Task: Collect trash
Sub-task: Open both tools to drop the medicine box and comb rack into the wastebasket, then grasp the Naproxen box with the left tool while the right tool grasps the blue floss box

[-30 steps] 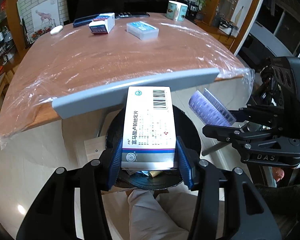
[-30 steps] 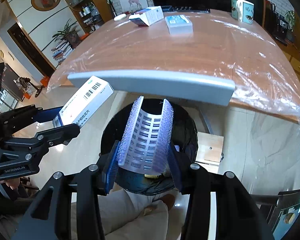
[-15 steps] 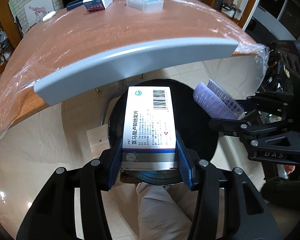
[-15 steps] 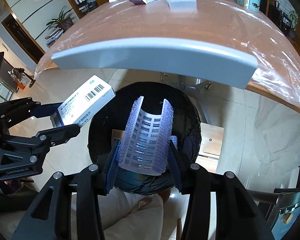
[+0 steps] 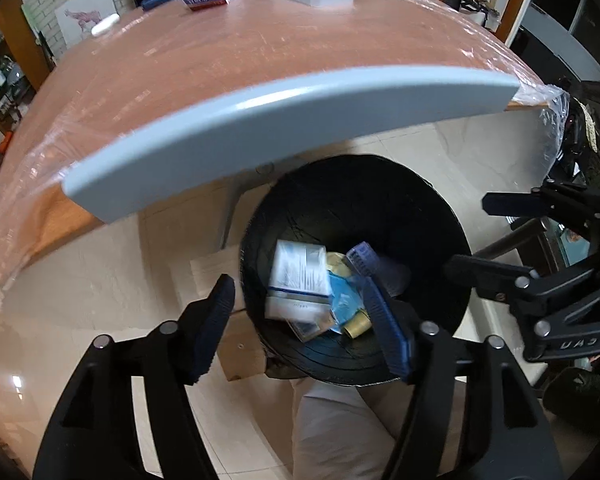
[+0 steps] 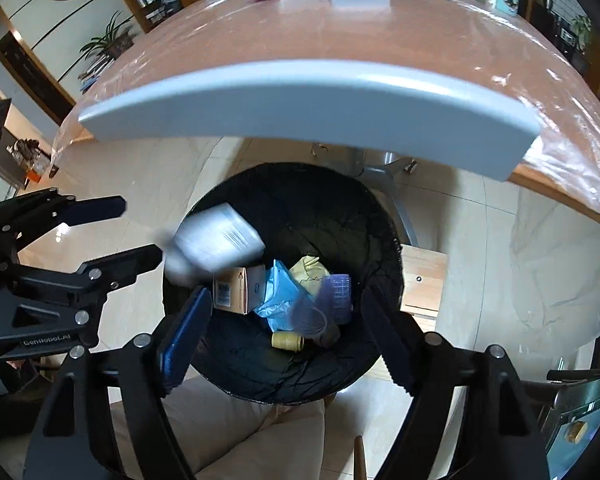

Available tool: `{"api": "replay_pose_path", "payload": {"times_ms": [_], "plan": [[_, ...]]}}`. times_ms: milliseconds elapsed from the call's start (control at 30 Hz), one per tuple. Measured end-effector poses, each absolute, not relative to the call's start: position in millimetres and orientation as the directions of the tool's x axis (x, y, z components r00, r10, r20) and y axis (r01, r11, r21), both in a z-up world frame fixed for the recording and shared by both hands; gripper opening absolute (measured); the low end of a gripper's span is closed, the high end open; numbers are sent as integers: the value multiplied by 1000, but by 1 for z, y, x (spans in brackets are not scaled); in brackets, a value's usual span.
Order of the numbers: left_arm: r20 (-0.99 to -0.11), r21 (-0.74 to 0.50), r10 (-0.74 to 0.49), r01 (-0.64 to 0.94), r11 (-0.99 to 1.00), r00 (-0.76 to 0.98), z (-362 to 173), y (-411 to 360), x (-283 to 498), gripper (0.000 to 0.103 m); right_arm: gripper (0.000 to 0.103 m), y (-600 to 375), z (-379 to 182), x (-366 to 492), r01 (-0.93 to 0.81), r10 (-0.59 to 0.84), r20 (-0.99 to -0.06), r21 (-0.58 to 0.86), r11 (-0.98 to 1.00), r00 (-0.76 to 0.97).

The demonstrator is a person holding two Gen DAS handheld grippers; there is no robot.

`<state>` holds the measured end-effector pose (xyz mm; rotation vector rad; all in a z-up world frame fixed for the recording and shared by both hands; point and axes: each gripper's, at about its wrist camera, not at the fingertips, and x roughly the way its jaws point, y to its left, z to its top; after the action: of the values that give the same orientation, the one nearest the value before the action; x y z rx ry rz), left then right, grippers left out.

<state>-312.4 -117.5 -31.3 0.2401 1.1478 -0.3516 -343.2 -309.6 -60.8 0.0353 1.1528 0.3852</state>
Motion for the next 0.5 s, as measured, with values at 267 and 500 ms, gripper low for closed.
{"api": "replay_pose_path", "payload": {"times_ms": [267, 500], "plan": [[-862, 20, -179, 384, 923, 474, 21, -111, -315, 81, 92, -322, 1, -346, -252, 306, -803, 200, 947, 511], [-784, 21, -194, 338, 941, 590, 70, -94, -279, 95, 99, -318, 38, -303, -207, 251, -742, 154, 966, 621]]}}
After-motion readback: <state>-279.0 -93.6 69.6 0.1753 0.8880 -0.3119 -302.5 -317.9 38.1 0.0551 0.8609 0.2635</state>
